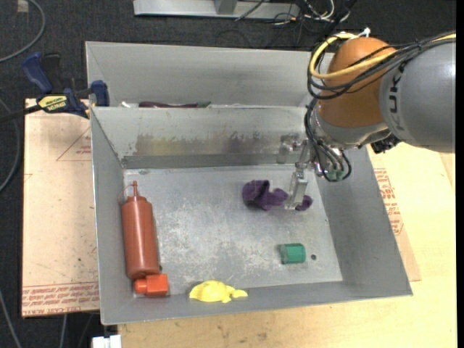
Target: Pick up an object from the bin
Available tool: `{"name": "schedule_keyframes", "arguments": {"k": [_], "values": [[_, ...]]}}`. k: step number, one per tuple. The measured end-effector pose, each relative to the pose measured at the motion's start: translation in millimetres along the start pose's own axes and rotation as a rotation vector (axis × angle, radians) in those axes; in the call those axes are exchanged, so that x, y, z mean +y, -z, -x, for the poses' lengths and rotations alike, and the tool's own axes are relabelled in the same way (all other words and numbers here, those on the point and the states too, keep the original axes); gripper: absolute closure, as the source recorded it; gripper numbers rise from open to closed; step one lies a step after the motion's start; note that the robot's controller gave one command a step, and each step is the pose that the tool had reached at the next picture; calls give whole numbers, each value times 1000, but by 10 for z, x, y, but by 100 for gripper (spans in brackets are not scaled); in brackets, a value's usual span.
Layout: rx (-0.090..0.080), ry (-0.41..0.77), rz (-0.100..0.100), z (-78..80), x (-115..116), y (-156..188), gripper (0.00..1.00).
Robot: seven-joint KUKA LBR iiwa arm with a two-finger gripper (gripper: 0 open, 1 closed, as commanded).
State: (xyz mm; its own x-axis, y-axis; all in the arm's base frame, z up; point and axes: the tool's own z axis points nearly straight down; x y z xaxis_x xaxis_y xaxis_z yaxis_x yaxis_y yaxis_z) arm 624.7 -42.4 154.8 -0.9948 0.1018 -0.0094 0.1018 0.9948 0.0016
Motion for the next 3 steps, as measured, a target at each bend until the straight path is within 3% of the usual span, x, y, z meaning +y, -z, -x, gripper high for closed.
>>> {"name": "schedule_keyframes", "arguments": {"k": [1,2,3], "values": [[-2,-111,2,-5,13,-600,0],[-2,-48,1,-58,120,-840,100],[-2,-48,1,-58,120,-840,100]]}}
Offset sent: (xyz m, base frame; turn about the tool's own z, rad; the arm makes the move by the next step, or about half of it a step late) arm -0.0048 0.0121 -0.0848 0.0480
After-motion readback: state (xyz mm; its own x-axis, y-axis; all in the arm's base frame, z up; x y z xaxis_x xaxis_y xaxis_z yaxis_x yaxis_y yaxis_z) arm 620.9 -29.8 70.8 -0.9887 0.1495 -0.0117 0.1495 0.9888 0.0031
